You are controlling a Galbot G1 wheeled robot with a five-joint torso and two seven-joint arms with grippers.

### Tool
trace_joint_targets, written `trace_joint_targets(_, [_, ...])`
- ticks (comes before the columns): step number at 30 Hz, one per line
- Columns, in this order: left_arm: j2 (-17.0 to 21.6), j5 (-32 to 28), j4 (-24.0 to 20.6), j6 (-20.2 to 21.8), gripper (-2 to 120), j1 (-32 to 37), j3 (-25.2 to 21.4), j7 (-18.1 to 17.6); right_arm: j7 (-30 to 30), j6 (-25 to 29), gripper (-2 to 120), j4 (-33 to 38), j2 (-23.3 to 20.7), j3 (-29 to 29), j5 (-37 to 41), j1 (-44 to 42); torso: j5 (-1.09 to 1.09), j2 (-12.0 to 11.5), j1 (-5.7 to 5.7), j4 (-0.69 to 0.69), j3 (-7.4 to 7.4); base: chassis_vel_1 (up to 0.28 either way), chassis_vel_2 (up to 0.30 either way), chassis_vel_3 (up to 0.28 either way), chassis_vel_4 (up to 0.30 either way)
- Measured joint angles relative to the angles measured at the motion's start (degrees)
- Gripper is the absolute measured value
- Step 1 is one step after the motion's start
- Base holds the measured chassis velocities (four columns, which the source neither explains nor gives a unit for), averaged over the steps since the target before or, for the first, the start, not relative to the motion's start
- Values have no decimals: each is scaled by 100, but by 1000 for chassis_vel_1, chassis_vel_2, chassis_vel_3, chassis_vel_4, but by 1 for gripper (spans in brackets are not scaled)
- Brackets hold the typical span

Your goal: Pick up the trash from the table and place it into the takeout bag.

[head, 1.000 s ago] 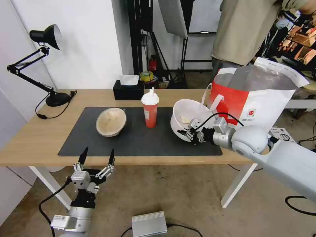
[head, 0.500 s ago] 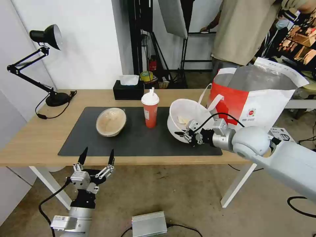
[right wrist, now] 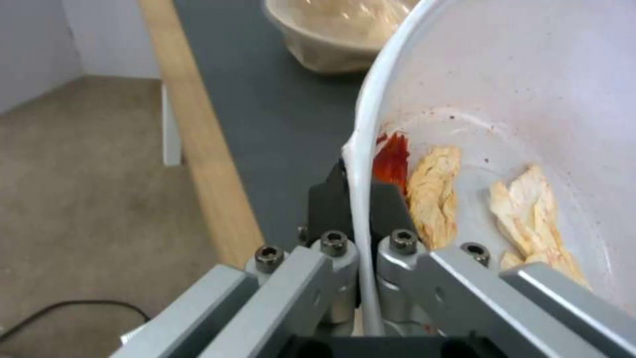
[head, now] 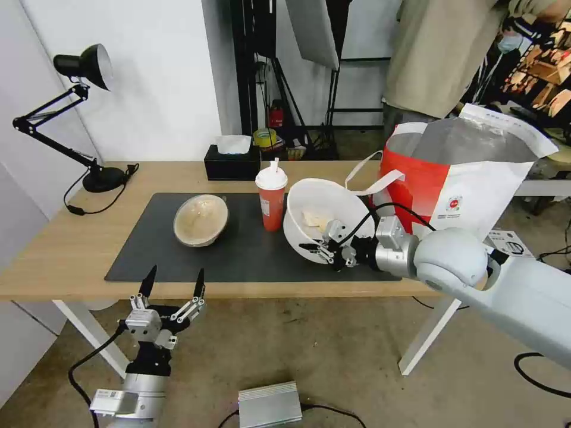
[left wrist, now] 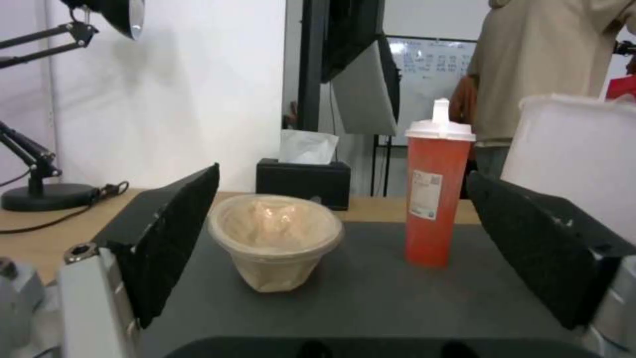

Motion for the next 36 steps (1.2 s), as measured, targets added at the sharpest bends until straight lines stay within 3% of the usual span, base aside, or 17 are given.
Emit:
trace_joint_targets(22, [3, 29, 52, -3, 100, 2, 23, 0, -120, 124, 0, 402, -164, 200, 201, 603, 0, 0, 0, 0, 0, 0, 0, 0, 0])
trace_joint_targets(36, [194, 34, -14, 14, 100, 75, 6, 3, -566, 399, 0, 307, -750, 1171, 148, 706, 0, 0, 0, 0, 0, 0, 0, 0, 0])
